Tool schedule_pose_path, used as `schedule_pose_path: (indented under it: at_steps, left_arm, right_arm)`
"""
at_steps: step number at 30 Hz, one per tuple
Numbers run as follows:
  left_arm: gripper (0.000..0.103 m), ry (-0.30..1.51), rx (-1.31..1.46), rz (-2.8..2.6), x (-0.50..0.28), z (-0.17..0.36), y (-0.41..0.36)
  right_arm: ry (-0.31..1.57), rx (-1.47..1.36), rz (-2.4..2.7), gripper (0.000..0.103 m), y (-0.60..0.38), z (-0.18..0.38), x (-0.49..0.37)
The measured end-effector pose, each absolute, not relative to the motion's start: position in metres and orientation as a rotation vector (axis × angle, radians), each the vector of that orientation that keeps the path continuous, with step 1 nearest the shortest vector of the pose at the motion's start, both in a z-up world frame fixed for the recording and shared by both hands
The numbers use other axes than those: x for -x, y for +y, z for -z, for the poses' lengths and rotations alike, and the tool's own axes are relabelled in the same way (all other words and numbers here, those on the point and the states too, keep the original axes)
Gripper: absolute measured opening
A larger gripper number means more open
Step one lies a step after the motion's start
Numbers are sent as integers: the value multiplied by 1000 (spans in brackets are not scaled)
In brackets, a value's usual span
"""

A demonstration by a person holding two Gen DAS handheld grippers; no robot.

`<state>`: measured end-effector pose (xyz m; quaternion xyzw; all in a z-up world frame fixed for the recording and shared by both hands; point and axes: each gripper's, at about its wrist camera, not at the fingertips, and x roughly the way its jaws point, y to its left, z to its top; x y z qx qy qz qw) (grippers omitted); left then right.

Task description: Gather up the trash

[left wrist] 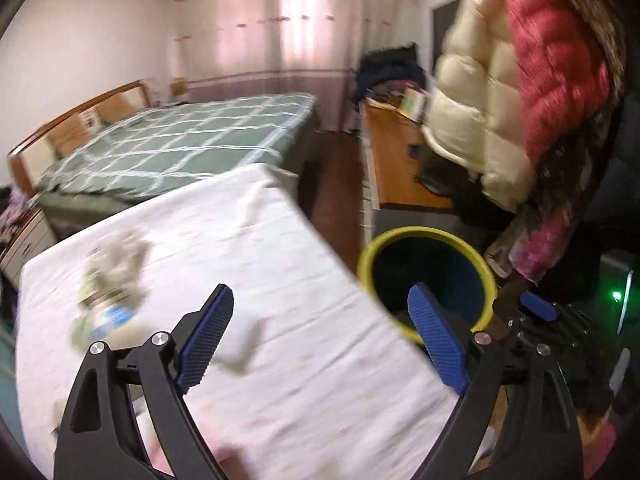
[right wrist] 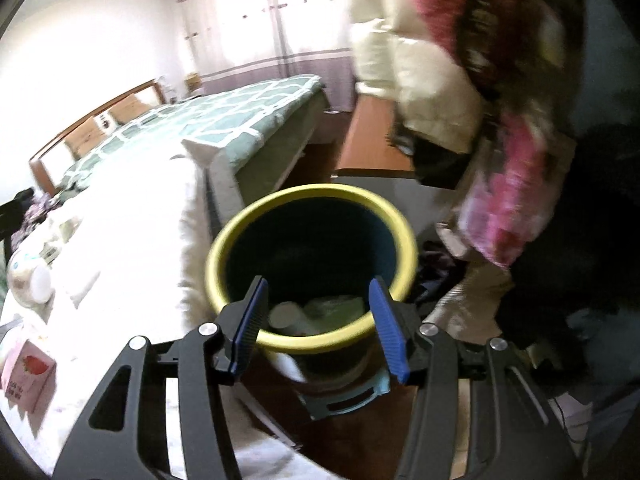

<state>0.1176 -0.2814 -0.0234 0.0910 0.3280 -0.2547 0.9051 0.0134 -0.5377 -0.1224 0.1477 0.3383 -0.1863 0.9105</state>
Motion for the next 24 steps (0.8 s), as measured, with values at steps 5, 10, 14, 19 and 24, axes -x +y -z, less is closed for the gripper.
schedule_pose_path:
  at_steps: [5, 10, 14, 19, 24]
  left_arm:
    - [89, 645, -134, 375, -101, 12, -193]
    - [89, 630, -86, 227, -83, 10, -113]
    - [89, 623, -38, 150, -71, 12, -62]
    - [89, 614, 28, 75, -63, 17, -12]
    - [89, 615, 55, 52, -61, 21, 9]
  right_arm:
    - [715, -260, 257, 51, -491, 116, -35]
    - [729, -192, 120, 51, -431, 111, -60]
    - [747, -145, 18, 51, -390, 108, -82]
    - [780, -107, -81, 51, -354, 107, -114]
    - [799, -72, -110, 51, -333, 108, -148]
